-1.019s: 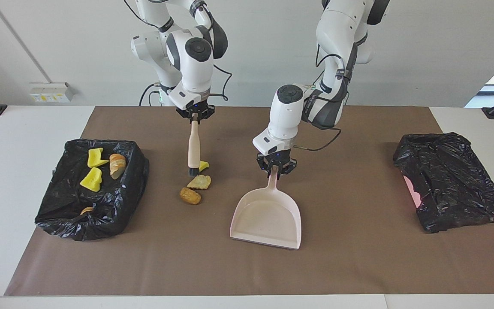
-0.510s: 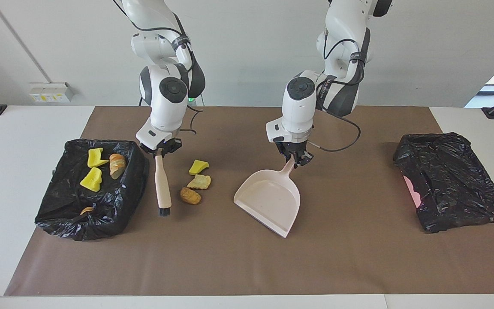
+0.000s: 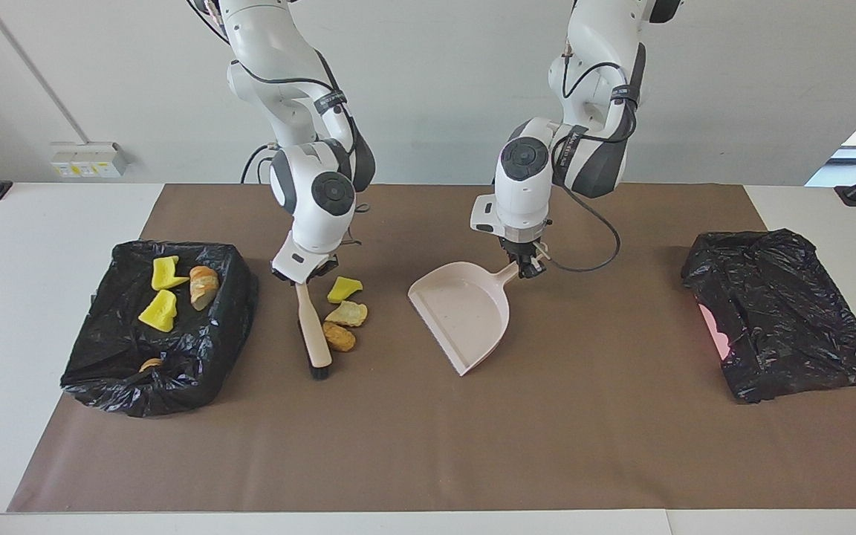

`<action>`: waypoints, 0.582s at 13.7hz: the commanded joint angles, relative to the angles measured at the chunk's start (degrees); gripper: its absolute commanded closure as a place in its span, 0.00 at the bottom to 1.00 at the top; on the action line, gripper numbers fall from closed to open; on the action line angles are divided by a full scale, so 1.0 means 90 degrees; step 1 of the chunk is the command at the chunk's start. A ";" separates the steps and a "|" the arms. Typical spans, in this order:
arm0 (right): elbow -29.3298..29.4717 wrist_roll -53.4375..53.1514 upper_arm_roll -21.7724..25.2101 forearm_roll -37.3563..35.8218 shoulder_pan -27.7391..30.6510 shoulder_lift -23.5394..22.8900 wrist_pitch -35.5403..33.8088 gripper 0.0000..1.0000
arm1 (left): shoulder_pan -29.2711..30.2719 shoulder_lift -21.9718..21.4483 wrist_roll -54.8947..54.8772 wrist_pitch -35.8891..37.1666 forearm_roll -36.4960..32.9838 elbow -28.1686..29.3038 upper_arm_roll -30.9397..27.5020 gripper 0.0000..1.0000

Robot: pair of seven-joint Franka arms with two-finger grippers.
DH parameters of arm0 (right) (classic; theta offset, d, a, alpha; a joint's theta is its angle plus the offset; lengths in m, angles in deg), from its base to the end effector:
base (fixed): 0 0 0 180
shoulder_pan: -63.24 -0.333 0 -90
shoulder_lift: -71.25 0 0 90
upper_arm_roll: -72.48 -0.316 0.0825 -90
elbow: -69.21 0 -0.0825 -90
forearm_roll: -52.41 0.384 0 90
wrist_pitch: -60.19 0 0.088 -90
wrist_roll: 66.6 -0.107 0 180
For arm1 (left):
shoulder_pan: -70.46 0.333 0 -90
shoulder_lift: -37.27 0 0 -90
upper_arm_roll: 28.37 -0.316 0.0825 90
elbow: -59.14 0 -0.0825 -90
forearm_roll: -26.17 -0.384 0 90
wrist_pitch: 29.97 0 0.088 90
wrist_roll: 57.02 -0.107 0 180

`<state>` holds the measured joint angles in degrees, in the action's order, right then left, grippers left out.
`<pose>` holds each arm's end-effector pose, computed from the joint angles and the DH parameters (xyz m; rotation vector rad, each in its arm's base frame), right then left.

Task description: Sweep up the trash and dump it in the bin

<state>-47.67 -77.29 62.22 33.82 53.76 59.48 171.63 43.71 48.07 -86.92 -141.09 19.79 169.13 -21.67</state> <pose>0.5267 0.1643 0.3256 2.7753 0.4537 -0.3086 0.4904 -0.3122 0.3829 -2.5542 1.6631 0.2511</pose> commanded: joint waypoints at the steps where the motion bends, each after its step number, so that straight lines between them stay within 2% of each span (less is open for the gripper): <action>1: 0.0018 0.0152 -0.0042 0.0831 -0.0167 -0.0069 -0.0039 1.00 | -0.0084 -0.0331 -0.0406 -0.0465 -0.0111 0.0581 -0.0012 1.00; 4: 0.0067 0.0055 -0.0042 0.1954 -0.0556 -0.0243 0.0078 1.00 | -0.0133 -0.0467 -0.2716 -0.0748 -0.0111 0.0854 -0.0002 1.00; 6: 0.0087 -0.0120 -0.0042 0.2473 -0.0830 -0.0332 0.0321 1.00 | -0.0162 -0.0643 -0.2742 -0.0953 -0.0111 0.1176 -0.0022 1.00; 8: 0.0242 -0.0111 -0.0052 0.3116 -0.0996 -0.0361 0.0362 1.00 | -0.0153 -0.0663 -0.2732 -0.1003 -0.0101 0.1216 -0.0022 1.00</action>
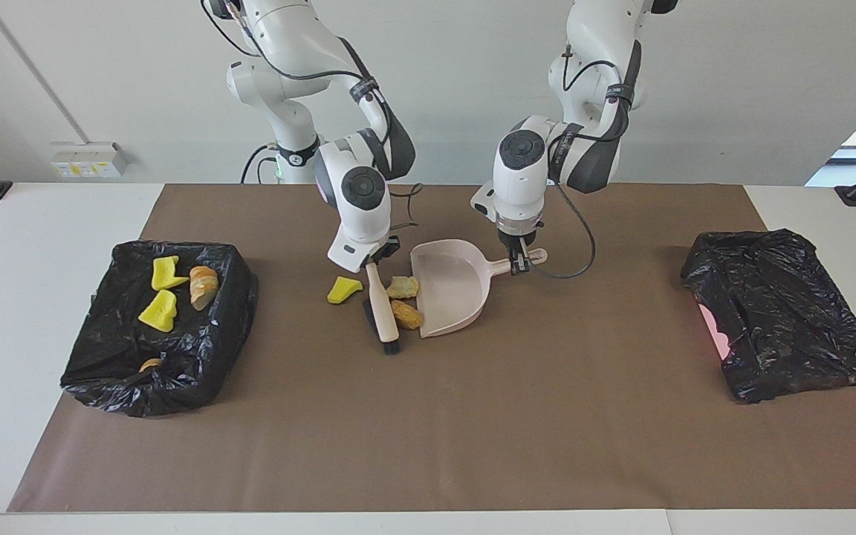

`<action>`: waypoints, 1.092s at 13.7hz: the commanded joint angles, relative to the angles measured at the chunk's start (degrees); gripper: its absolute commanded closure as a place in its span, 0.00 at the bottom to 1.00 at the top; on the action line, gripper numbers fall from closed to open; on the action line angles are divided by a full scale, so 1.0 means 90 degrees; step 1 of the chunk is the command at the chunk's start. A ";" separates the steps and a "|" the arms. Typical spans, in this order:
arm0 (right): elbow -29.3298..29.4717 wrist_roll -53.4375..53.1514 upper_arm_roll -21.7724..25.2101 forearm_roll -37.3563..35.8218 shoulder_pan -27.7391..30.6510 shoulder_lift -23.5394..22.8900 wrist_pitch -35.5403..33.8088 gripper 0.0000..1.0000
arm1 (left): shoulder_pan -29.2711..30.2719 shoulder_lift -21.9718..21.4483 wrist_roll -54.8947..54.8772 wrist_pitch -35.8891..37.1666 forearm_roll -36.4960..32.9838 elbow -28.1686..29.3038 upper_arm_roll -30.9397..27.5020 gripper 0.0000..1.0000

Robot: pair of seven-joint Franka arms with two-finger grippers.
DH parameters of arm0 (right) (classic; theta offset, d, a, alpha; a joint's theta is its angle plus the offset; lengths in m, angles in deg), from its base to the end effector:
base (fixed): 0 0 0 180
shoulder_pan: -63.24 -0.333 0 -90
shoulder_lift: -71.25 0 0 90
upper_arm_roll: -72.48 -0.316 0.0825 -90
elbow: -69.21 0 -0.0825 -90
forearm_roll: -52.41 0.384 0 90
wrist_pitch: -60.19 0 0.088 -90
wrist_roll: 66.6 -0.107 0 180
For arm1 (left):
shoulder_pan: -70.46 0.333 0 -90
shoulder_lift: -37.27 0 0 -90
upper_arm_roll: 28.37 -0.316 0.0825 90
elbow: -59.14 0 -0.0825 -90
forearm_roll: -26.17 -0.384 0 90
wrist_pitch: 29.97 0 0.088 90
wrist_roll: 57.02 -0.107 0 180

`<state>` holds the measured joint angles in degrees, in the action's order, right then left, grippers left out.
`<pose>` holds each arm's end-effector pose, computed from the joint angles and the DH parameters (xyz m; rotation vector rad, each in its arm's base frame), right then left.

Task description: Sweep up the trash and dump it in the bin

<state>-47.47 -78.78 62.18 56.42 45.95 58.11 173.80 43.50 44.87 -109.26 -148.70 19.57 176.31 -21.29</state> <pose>0.4905 0.2592 0.3144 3.0855 0.3611 -0.4653 0.4701 -0.3089 0.3692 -2.1773 2.1676 0.1776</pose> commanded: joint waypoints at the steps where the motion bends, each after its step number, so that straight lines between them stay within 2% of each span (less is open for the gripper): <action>1: 0.0346 0.0122 -0.0047 0.0918 -0.0188 -0.0249 0.0111 1.00 | -0.0130 -0.0308 -0.0240 -0.0158 -0.0077 0.0419 -0.0064 1.00; 5: 0.0893 0.0357 -0.0037 0.1770 -0.0062 -0.0337 -0.0278 1.00 | -0.0052 -0.0289 -0.0143 -0.0314 -0.0077 0.0419 -0.0064 1.00; 8: 0.1196 0.0289 0.0041 0.1576 0.0249 0.0082 -0.1408 1.00 | -0.0042 -0.0289 0.0450 -0.0334 -0.0077 0.0429 -0.0064 1.00; 12: 0.1237 -0.0188 0.0061 0.0319 0.0710 0.0717 -0.2689 1.00 | -0.0042 -0.0318 0.0697 -0.0324 -0.0077 0.0497 -0.0064 1.00; 15: 0.0517 -0.0337 0.0051 -0.0338 0.0952 0.1155 -0.2858 1.00 | -0.0061 -0.0357 0.0823 -0.0334 -0.0077 0.0585 -0.0064 1.00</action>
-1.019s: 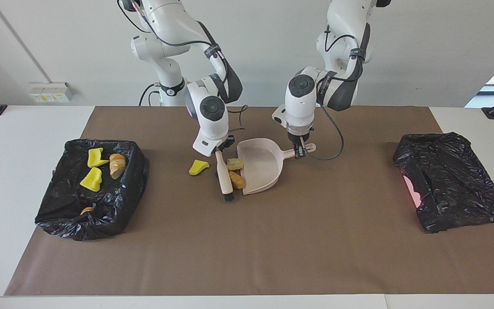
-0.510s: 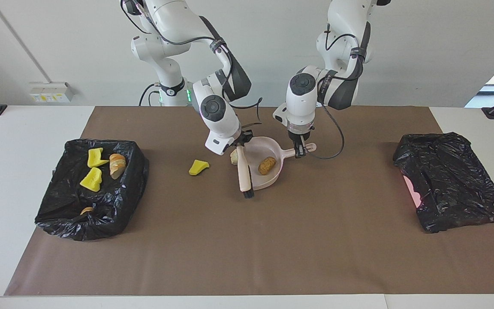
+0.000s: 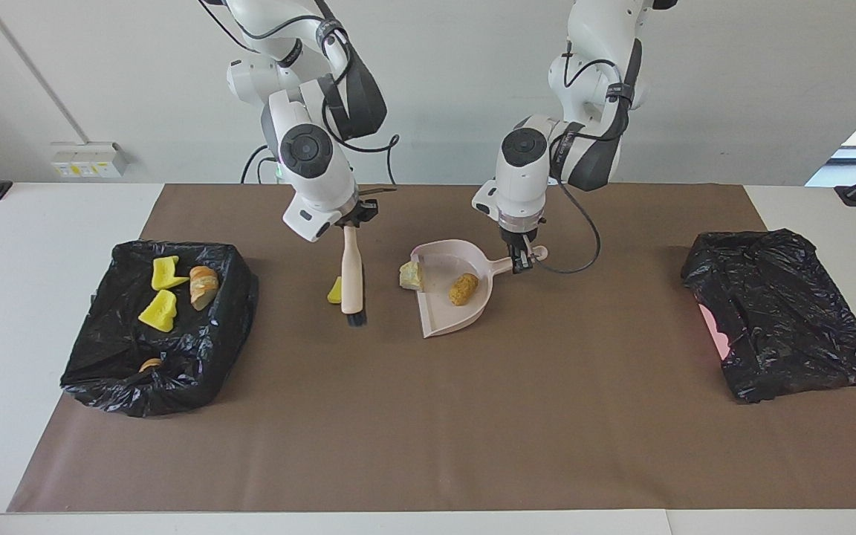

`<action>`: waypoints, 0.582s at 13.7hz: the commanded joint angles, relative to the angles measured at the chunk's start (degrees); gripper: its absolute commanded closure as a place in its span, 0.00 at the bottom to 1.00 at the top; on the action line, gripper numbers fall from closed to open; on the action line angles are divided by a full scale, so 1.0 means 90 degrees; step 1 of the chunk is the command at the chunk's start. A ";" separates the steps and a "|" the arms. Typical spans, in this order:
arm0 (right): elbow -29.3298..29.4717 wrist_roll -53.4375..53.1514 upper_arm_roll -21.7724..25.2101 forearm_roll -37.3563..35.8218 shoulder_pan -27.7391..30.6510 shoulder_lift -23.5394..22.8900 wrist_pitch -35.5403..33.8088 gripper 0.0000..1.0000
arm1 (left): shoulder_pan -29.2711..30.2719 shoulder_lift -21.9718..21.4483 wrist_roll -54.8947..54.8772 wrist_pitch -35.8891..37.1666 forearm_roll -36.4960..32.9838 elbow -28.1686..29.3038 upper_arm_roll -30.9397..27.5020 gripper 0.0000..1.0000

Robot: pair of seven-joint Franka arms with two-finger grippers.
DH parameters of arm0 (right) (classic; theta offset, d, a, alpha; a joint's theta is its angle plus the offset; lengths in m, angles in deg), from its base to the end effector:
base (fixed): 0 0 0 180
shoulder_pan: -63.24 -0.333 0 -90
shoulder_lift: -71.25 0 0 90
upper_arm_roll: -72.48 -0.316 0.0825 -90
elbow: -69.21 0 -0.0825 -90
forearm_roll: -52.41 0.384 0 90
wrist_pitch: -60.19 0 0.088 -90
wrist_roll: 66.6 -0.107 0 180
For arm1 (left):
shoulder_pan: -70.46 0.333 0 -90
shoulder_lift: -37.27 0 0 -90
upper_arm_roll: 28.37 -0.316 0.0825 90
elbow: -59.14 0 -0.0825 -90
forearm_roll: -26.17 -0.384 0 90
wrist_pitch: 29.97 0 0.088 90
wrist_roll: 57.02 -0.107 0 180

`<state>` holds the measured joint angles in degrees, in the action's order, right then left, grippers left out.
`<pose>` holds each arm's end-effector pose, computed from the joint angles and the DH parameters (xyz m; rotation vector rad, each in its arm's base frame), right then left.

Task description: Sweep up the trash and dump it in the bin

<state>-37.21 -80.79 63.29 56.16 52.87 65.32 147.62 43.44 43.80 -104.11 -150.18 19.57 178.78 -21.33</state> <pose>0.5033 0.1842 0.4360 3.0172 0.1284 -0.6731 0.4618 -0.3045 0.3626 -2.2652 2.0671 0.1709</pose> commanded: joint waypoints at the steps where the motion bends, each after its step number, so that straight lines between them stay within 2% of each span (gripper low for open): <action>1: -0.1003 -0.0036 -0.0082 -0.0378 0.0398 0.0559 0.0061 1.00 | -0.0064 -0.0238 0.0436 -0.0169 -0.0077 0.0320 -0.0059 1.00; 3: -0.1843 0.0334 -0.0082 -0.0582 0.0711 0.1038 0.0284 1.00 | -0.0083 -0.0257 0.0574 -0.0150 -0.0077 0.0330 -0.0059 1.00; 5: -0.2197 0.0405 -0.0083 -0.0671 0.0761 0.1070 0.0441 1.00 | -0.0083 -0.0267 0.0584 -0.0150 -0.0077 0.0369 -0.0059 1.00; 8: -0.2735 -0.0023 -0.0112 -0.0360 0.0412 0.1040 0.1163 1.00 | -0.0083 -0.0277 0.0584 -0.0150 -0.0077 0.0379 -0.0059 1.00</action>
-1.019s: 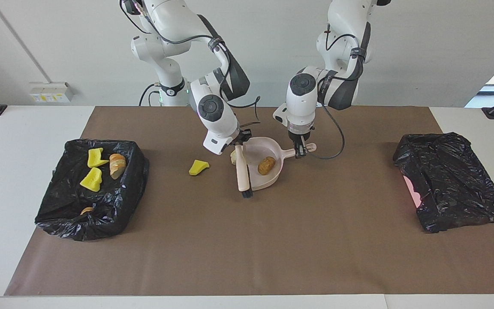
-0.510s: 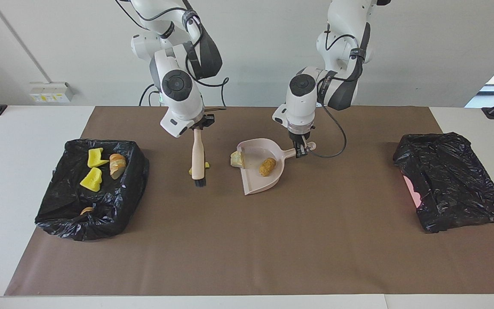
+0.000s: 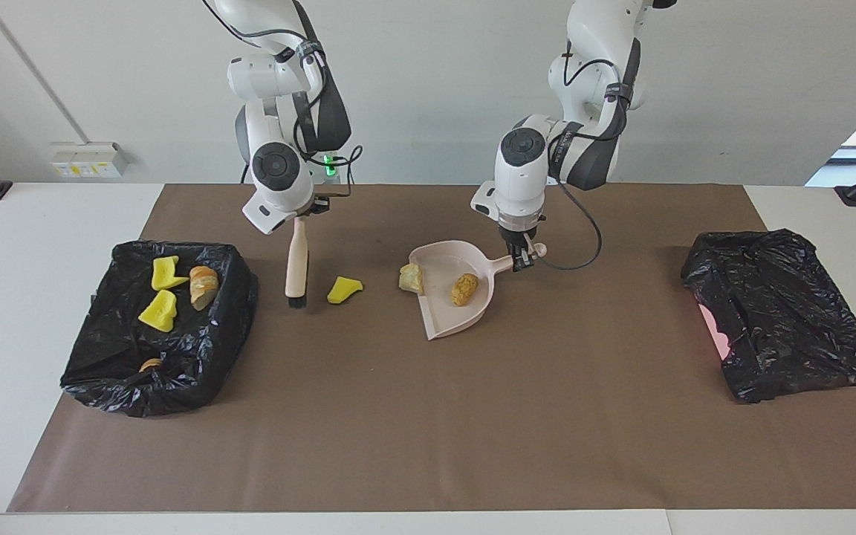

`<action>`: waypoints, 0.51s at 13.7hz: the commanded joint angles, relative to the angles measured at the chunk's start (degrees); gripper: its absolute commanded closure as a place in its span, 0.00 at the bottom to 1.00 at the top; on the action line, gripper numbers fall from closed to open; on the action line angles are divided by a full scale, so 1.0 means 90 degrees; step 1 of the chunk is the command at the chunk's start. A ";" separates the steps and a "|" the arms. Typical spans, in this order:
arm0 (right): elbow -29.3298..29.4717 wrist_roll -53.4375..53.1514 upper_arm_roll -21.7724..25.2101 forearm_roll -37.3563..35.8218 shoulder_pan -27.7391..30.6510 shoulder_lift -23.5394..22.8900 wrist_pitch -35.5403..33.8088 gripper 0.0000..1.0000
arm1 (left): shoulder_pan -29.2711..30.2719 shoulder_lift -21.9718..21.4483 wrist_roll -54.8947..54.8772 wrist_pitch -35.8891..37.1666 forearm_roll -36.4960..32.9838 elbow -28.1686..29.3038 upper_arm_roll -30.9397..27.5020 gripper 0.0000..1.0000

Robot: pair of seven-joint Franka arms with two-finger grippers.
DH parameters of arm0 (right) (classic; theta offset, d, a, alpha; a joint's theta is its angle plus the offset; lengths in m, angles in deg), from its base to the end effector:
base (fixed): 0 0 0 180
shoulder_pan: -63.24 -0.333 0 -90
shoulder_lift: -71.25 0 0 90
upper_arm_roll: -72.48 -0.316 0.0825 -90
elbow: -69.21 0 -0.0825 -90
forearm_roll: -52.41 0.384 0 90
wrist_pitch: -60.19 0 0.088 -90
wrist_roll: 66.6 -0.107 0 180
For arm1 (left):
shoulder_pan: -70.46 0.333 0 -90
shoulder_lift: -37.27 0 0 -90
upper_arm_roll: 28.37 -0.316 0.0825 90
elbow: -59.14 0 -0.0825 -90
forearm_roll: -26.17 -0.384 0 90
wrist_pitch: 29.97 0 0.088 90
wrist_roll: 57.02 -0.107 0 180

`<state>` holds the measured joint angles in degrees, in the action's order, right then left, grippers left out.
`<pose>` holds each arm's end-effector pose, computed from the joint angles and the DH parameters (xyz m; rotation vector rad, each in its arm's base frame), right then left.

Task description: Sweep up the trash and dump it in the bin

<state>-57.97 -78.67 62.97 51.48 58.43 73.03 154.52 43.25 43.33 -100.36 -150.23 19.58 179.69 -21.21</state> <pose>0.4399 0.1107 0.3590 2.8962 0.0630 -0.7778 0.4564 -0.3046 0.3603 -2.3227 1.9960 0.1773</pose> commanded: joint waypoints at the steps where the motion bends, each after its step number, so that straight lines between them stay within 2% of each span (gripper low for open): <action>1: -0.0497 -0.0386 -0.0076 0.0442 -0.0381 0.0134 0.0553 1.00 | -0.0063 -0.0224 0.0168 -0.0144 -0.0078 0.0296 -0.0073 1.00; 4: -0.0575 -0.0514 -0.0076 0.1321 -0.0743 -0.0245 0.1206 1.00 | -0.0063 -0.0254 0.0178 -0.0164 -0.0078 0.0316 -0.0064 1.00; 7: -0.0206 -0.0924 -0.0076 0.2442 -0.1377 -0.0772 0.1930 1.00 | -0.0053 -0.0263 0.0178 -0.0164 -0.0078 0.0316 -0.0064 1.00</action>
<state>-62.53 -85.39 62.40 68.18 48.46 69.79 169.41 43.20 43.12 -100.01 -150.39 19.58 180.04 -21.21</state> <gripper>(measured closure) 0.740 0.683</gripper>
